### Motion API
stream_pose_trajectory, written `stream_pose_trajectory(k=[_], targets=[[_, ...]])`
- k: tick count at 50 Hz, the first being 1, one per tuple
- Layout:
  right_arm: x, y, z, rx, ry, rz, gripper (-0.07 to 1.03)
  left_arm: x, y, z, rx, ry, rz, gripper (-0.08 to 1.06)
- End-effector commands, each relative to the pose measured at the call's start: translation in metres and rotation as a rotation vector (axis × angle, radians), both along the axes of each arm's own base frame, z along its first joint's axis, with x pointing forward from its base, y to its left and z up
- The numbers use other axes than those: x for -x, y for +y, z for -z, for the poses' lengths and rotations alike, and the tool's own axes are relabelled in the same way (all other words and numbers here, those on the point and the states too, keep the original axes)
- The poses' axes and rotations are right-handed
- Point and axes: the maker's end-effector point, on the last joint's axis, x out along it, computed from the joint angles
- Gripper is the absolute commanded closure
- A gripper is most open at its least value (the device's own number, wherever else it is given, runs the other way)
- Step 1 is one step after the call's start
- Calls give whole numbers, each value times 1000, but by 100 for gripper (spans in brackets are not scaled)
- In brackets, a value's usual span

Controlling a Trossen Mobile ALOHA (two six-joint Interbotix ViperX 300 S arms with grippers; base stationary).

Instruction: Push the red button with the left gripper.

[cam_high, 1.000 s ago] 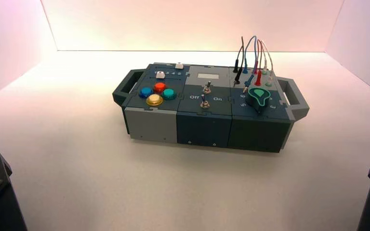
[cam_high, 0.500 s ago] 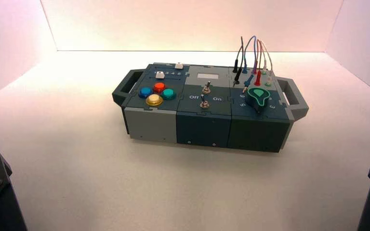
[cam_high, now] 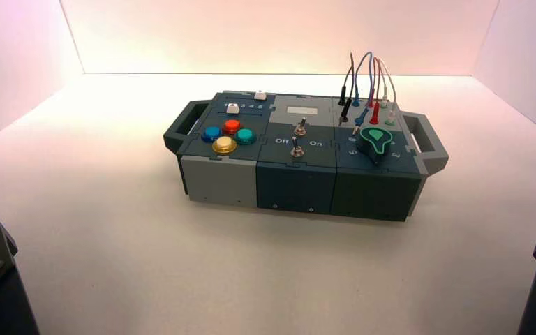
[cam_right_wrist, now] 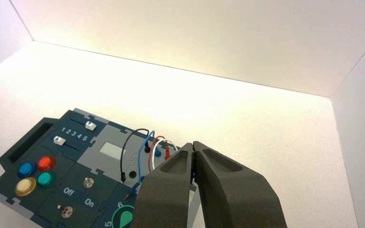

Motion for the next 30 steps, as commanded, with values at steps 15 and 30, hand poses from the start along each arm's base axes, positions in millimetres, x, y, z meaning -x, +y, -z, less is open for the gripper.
stream_pose_trajectory(k=[15, 30], targets=[[-6, 1, -1, 8, 11, 2, 99, -31, -64, 42, -187, 222, 186, 101], [-9, 1, 4, 18, 35, 3, 99, -39, -86, 86, -280, 378, 238, 101]])
